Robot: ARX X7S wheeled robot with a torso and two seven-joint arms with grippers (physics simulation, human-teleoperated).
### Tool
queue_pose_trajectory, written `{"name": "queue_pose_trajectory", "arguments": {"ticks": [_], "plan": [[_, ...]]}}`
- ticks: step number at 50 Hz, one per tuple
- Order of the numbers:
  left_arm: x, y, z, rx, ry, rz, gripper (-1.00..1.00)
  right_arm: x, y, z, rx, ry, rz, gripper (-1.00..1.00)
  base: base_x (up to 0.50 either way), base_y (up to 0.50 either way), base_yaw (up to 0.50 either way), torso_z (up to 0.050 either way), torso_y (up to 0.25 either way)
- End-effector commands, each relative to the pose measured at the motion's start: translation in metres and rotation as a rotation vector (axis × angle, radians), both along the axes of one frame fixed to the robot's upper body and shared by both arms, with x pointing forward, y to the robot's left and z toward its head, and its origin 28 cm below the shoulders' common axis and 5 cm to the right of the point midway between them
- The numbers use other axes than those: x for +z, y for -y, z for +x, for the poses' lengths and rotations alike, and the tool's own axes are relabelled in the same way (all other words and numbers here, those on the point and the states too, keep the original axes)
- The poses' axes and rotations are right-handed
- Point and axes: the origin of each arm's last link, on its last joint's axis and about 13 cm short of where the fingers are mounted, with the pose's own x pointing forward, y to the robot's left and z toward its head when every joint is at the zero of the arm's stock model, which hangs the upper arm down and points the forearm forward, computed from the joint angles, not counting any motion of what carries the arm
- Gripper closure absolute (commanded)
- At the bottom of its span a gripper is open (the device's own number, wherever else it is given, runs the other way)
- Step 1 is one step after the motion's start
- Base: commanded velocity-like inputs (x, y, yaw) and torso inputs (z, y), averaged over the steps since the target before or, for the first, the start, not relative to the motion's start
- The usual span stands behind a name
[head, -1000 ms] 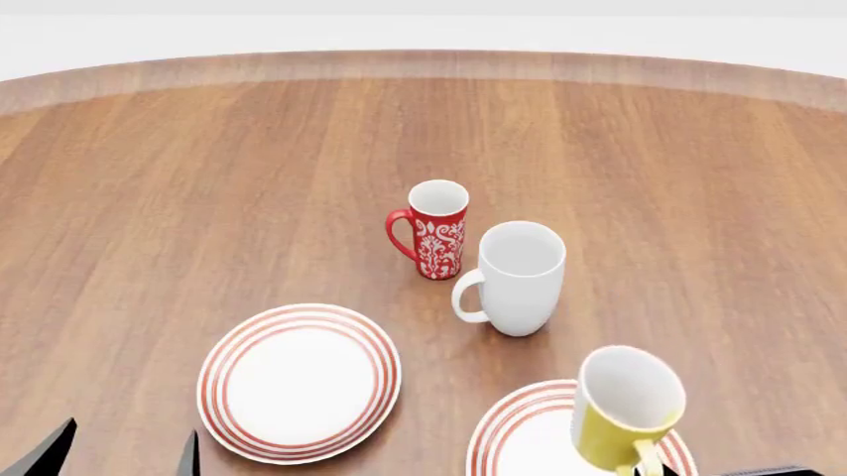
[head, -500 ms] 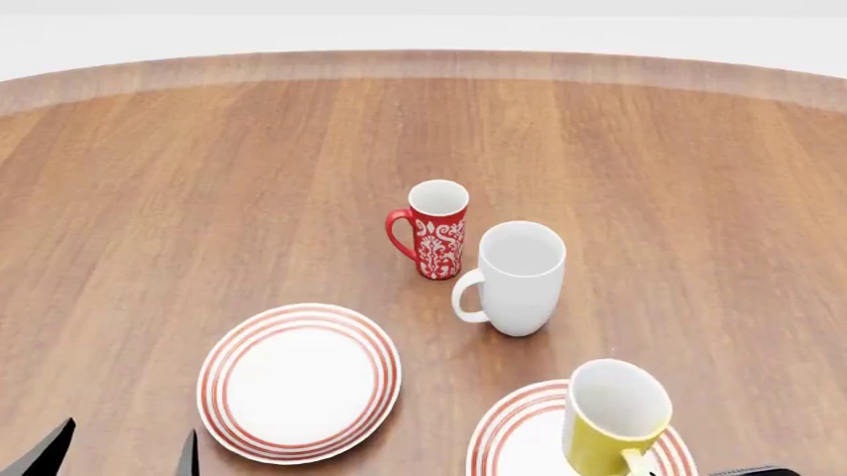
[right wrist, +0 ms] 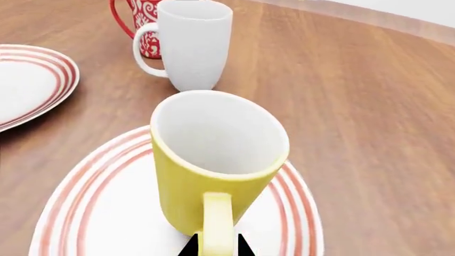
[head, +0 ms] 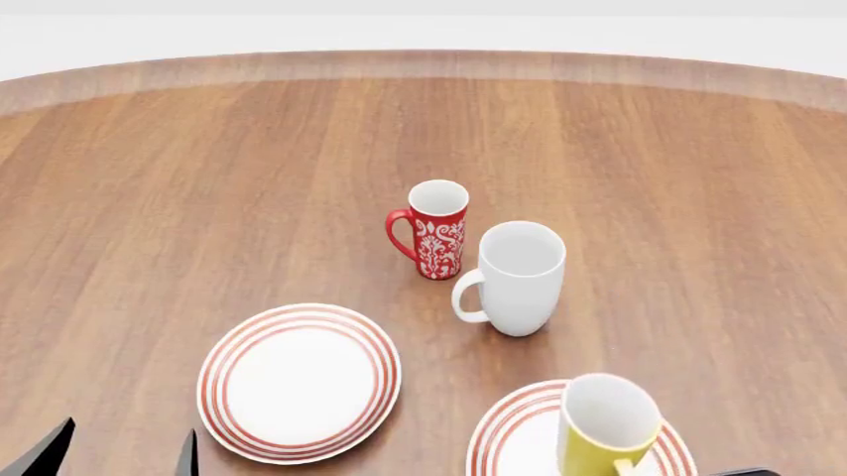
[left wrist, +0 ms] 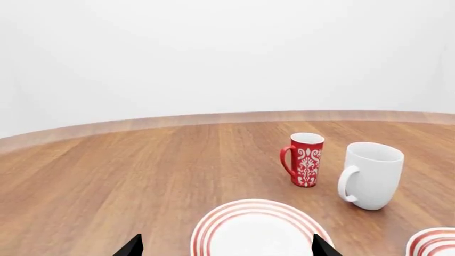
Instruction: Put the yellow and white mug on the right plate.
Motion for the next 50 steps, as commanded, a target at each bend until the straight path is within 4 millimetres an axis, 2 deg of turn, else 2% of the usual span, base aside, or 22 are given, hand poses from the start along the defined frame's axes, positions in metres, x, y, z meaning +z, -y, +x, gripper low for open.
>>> {"name": "queue_pose_trajectory", "arguments": {"ticks": [1, 21, 22, 50], "plan": [[0.000, 0.000, 0.000, 0.000, 0.000, 0.001, -1.00, -0.004, 0.000, 0.003, 0.001, -0.010, -0.009, 1.00, 0.00, 0.00, 0.00, 0.000, 0.000], [0.000, 0.000, 0.000, 0.000, 0.000, 0.001, -1.00, -0.009, 0.000, 0.002, -0.005, -0.027, -0.004, 1.00, 0.00, 0.00, 0.00, 0.000, 0.000], [0.000, 0.000, 0.000, 0.000, 0.000, 0.001, -1.00, -0.008, 0.000, 0.001, -0.003, -0.027, -0.005, -1.00, 0.00, 0.00, 0.00, 0.000, 0.000], [-0.001, 0.000, 0.000, 0.002, -0.006, -0.001, -1.00, 0.006, -0.005, -0.008, 0.032, 0.030, -0.004, -1.00, 0.00, 0.00, 0.00, 0.000, 0.000]]}}
